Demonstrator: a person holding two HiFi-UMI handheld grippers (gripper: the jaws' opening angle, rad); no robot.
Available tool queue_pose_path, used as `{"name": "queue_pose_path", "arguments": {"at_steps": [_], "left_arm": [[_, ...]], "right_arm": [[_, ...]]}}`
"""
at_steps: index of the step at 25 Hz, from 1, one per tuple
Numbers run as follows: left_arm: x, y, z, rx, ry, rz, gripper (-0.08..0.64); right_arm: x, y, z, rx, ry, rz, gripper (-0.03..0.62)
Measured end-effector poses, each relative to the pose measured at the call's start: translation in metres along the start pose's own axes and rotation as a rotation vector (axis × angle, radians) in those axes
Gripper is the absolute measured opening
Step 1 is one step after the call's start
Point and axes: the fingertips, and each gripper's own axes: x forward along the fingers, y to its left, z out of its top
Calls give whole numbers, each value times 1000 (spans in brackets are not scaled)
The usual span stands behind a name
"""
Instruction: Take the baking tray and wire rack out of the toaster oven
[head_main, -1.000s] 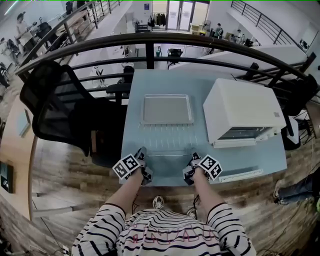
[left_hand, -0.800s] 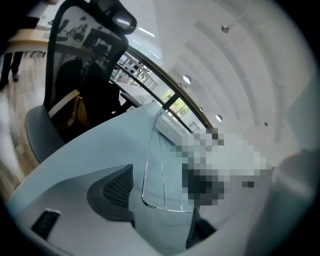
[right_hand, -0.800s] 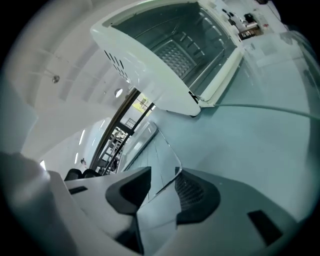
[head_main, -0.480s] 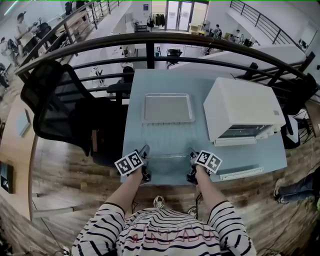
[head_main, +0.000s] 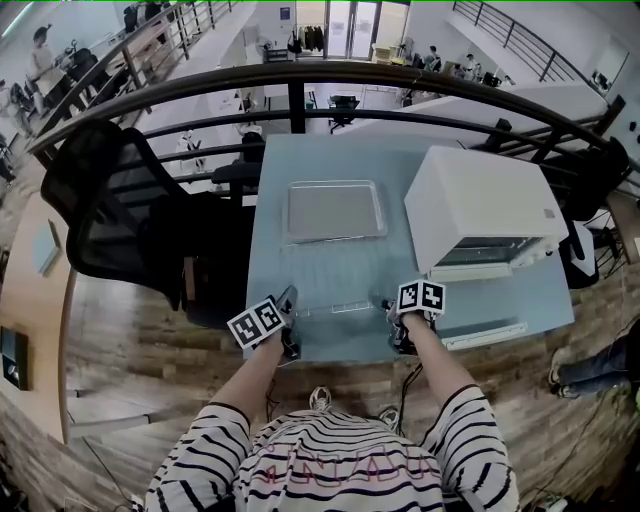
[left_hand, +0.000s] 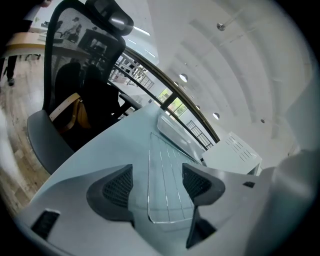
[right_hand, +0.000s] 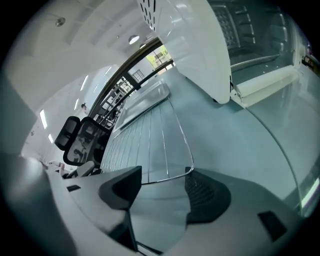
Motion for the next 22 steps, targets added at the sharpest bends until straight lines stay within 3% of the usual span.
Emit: {"name": "queue_pose_path", "arguments": {"at_steps": [8,14,19,22], "left_arm": [[-3,-3,-3,5,-4,-19,288],[-7,-2,-4,-10,-2,-36,288],[-12,0,-9,-16,19,-44,288],[-16,-6,-5,11,7,-64,288]], "right_arm": [[-6,4,-11,154,-5,48,302],[-20,5,-11,136,24,70,304],[-34,9,-8,126,-48,87,304],[-47,16,-3,67,-138,95,303]]}}
